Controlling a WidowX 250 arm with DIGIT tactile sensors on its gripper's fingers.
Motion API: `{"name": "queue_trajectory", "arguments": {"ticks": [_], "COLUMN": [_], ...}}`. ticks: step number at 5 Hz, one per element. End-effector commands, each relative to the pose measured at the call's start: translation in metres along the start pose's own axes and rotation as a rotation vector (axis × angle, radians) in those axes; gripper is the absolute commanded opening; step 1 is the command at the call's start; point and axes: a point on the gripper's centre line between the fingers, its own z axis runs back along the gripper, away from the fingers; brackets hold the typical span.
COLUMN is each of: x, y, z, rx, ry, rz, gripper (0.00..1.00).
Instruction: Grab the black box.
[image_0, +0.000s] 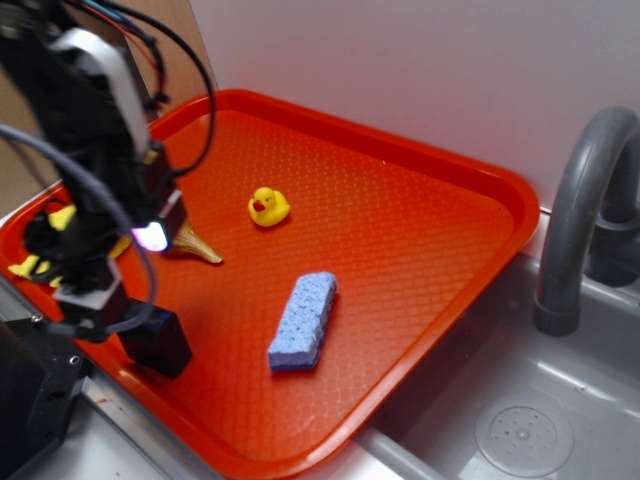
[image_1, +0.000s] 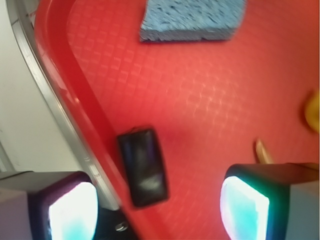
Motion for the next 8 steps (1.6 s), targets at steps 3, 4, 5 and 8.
{"name": "queue_trajectory", "arguments": {"ticks": [3,4,5,8], "x": [0.004,0.001,0.005,-0.003], "y": [-0.01,-0.005,-0.011,-0.042], "z": [0.003,0.044,0.086,0.052], "rx": [-0.039,0.005,0.054,0.017], "ry": [-0.114,-0.177,-0.247,-0.181], "rz": [-0.096,-0.045,-0.02,-0.127], "gripper": [1.0,1.0,1.0,1.0]}}
